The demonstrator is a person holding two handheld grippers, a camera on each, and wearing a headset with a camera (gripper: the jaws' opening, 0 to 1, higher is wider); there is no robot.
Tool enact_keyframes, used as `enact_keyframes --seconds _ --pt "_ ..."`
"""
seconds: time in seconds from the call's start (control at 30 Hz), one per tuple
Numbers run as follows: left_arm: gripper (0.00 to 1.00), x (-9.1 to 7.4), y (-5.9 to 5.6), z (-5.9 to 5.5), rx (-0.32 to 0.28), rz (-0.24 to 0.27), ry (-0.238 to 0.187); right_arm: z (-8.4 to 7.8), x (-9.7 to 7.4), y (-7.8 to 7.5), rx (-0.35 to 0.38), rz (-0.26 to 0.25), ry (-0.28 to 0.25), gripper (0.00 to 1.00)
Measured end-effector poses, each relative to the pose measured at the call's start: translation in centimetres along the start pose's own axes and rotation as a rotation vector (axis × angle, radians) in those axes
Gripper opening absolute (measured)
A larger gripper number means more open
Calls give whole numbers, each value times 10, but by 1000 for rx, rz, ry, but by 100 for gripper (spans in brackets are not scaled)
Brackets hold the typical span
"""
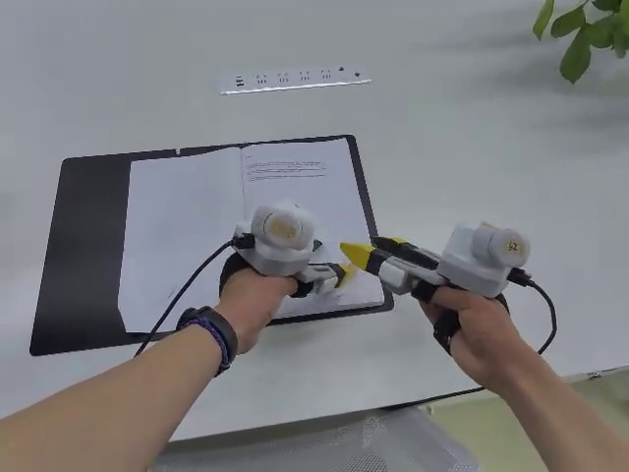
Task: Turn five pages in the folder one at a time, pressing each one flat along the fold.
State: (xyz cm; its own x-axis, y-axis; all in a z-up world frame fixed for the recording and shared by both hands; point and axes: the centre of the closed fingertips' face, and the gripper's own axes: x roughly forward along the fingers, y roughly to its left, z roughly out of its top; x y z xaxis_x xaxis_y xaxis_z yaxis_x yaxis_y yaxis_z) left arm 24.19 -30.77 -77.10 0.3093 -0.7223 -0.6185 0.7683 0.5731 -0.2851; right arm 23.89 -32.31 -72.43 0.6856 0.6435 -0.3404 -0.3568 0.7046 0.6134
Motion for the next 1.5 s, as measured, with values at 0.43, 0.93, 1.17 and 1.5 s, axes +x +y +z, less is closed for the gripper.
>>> enact_keyframes --seconds 0.43,0.93,1.17,1.5 --pt "54 -18 -7 5 18 -12 -18 1 -6 16 7 22 -28 18" --pt "60 -63 5 -1 22 67 -58 -7 4 41 -51 61 4 2" --pt "61 -84 14 -3 23 106 -76 -7 12 58 -72 95 8 0" --pt "63 -108 23 -8 2 157 -105 -5 18 72 -66 117 -2 0"
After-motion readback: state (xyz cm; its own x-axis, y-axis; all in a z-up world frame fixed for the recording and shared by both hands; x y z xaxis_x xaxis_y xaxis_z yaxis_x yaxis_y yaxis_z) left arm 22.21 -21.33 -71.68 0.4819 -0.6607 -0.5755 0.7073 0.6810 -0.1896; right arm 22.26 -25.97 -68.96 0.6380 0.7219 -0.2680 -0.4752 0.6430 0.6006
